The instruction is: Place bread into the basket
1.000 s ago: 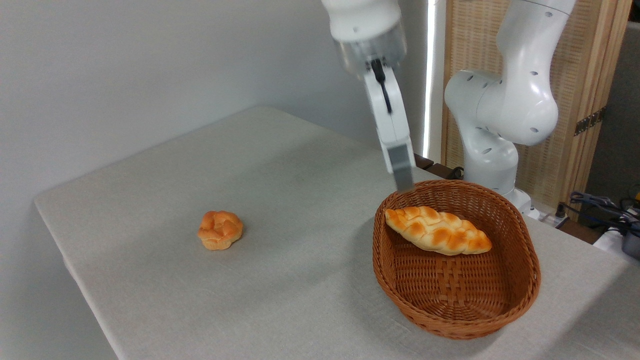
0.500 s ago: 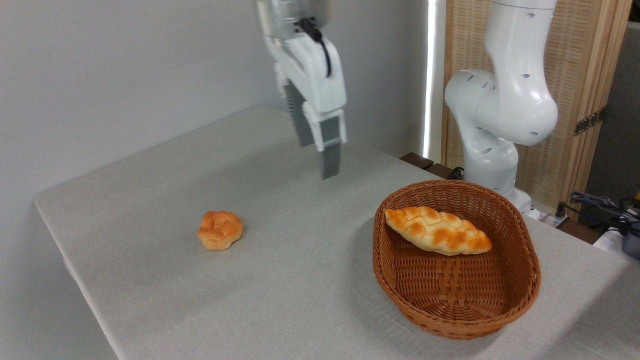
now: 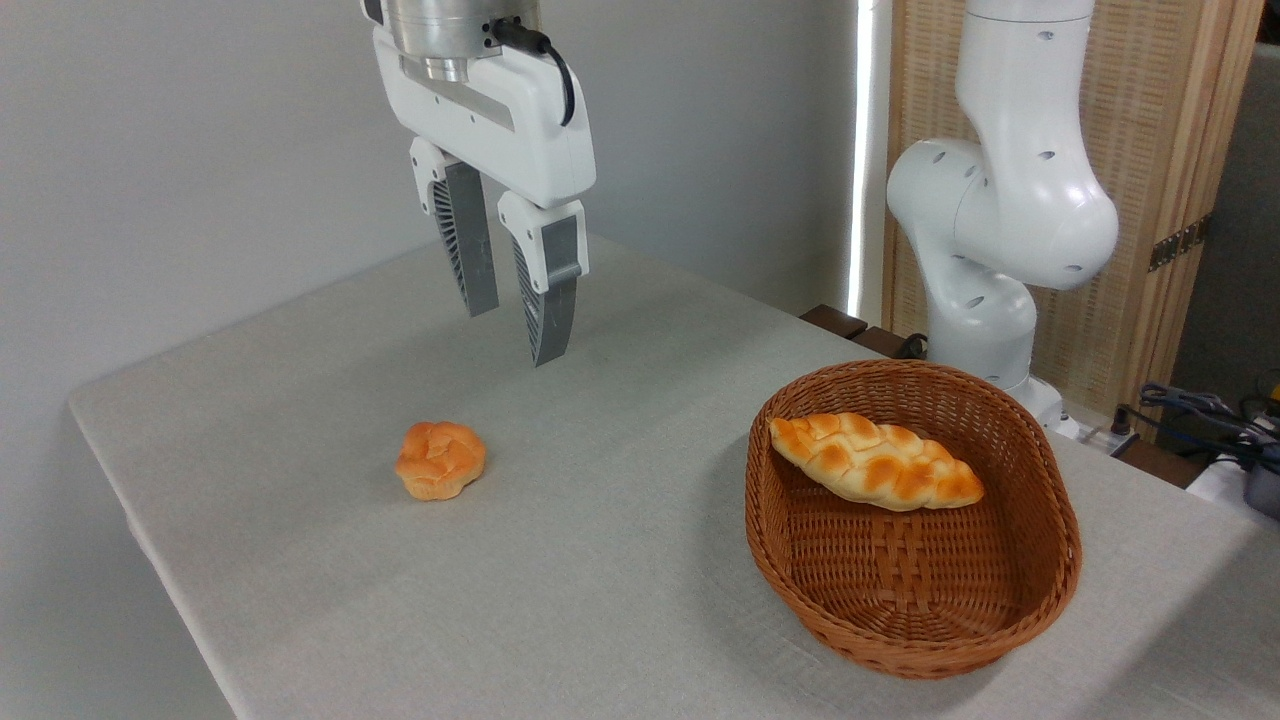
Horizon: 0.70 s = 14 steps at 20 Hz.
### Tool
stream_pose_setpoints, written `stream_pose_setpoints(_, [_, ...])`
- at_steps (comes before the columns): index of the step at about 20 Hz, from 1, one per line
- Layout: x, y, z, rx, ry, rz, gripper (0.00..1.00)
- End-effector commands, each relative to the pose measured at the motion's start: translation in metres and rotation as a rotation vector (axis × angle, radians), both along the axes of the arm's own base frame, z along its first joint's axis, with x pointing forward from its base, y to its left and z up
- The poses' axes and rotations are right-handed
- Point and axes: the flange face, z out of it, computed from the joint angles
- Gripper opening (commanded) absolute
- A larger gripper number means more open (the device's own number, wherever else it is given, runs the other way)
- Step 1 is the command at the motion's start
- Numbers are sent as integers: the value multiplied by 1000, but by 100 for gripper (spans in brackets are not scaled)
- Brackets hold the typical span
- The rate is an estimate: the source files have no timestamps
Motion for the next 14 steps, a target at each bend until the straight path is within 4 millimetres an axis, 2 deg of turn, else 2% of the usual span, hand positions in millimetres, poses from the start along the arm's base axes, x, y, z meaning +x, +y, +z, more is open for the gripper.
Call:
stream_pose_setpoints(1, [7,7,-1,17,0,64,100])
stream_pose_setpoints(2, [7,14,-1,18,3,78,100])
stream_pose_setpoints(4, [6,15,-1,43,2,73,100])
stream_pose_setpoints(14, [8,2,-8,76,18,46,100])
